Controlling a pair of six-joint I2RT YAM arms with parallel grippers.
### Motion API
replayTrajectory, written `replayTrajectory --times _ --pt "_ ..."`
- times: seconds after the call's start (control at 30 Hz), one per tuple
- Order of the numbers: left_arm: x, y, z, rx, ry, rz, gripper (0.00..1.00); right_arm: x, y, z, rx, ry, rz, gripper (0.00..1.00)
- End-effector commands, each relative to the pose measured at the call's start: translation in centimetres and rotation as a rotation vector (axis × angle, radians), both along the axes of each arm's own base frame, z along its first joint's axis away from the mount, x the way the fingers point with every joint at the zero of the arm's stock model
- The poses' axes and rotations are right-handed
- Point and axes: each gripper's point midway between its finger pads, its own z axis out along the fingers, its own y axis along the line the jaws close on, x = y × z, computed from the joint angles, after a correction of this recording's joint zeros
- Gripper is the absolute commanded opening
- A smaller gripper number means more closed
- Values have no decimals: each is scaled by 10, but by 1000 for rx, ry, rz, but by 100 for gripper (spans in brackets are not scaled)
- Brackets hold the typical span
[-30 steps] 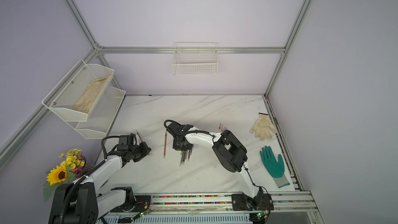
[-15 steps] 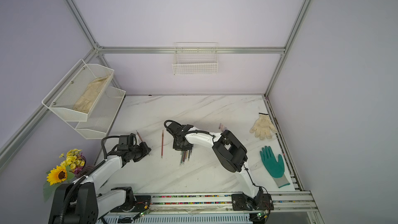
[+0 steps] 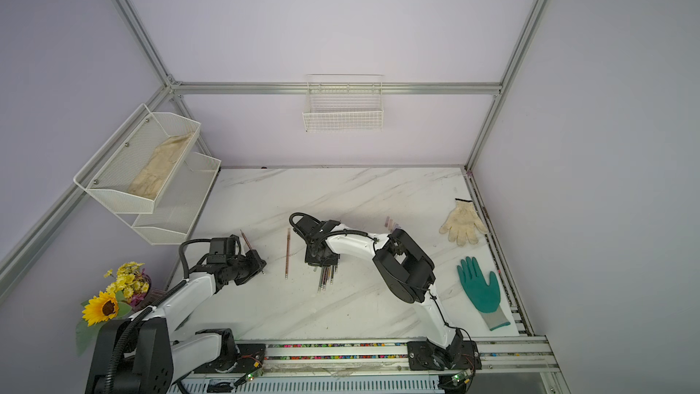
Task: Remove the protective cover of the pencils
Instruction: Pick up the protective sleeve from the center of the board.
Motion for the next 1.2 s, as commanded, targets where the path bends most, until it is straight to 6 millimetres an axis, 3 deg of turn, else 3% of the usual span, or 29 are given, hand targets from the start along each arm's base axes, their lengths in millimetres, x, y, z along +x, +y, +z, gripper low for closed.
replayTrajectory --times 0.0,0.43,0.7,0.8,0.97,1.07,1.17 --pt "6 -3 6 -6 -42 -25 0 -4 0 -13 -19 23 -14 20" --pt "6 -3 7 -7 -42 -24 0 -2 -2 -27 -58 30 -15 17" --pt "6 -3 6 -8 -39 -26 0 1 10 -17 -8 16 0 9" --pt "5 -4 7 -13 -44 -30 0 10 23 1 44 -8 -3 9" --pt "3 -9 13 -35 -76 -46 0 46 31 63 143 -117 -62 9" --pt "4 -13 19 -52 -91 -61 0 69 8 90 175 -159 -107 9" --pt "5 -16 24 -69 -104 -74 0 88 -36 108 176 -194 -165 9"
